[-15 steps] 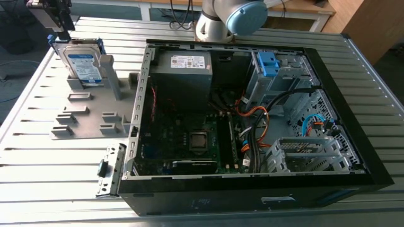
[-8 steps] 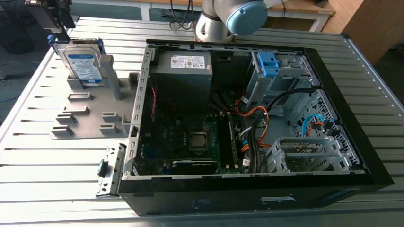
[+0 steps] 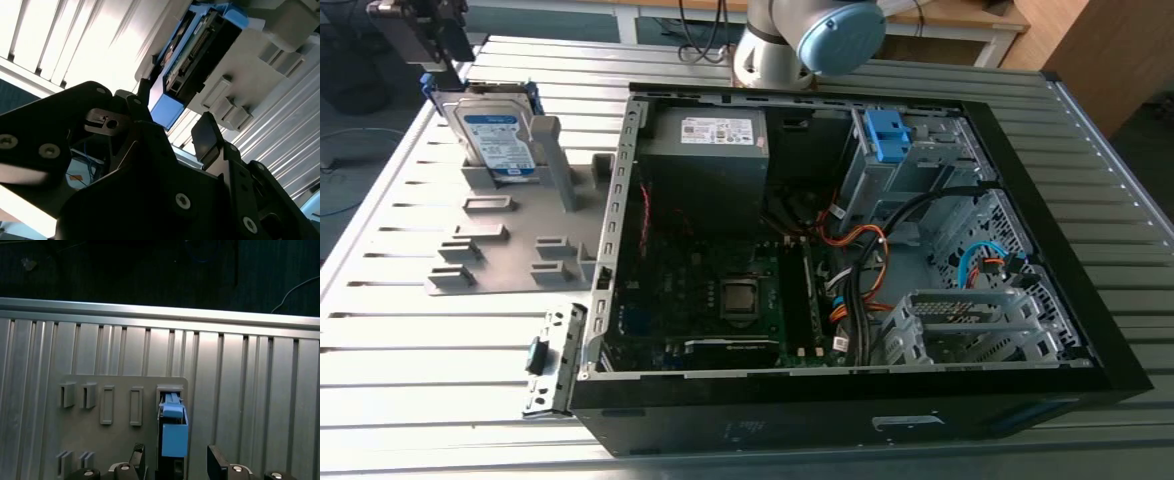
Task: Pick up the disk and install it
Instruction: 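Pick up the disk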
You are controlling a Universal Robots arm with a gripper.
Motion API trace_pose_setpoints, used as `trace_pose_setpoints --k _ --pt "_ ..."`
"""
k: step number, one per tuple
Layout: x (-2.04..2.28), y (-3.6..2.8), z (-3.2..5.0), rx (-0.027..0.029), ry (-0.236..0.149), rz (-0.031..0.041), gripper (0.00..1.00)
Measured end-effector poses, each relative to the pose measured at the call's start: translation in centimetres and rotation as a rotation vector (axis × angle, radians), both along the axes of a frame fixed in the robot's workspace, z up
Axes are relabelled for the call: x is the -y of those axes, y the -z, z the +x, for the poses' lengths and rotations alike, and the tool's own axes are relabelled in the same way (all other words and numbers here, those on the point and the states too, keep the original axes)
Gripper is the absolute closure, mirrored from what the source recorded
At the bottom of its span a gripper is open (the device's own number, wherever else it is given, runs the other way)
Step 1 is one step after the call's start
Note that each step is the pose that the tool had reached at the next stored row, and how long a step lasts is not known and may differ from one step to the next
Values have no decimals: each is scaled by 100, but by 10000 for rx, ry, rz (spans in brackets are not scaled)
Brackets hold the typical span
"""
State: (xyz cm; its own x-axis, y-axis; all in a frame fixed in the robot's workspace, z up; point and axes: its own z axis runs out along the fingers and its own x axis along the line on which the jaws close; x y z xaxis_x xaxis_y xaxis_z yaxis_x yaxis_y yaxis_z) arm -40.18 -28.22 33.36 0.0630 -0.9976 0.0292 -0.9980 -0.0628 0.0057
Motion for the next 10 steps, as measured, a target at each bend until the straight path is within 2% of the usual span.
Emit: trace_pose_setpoints --k 4,10 --pt "47 72 -20 1 -19 0 40" --pt "51 181 25 0 -247 -16 40"
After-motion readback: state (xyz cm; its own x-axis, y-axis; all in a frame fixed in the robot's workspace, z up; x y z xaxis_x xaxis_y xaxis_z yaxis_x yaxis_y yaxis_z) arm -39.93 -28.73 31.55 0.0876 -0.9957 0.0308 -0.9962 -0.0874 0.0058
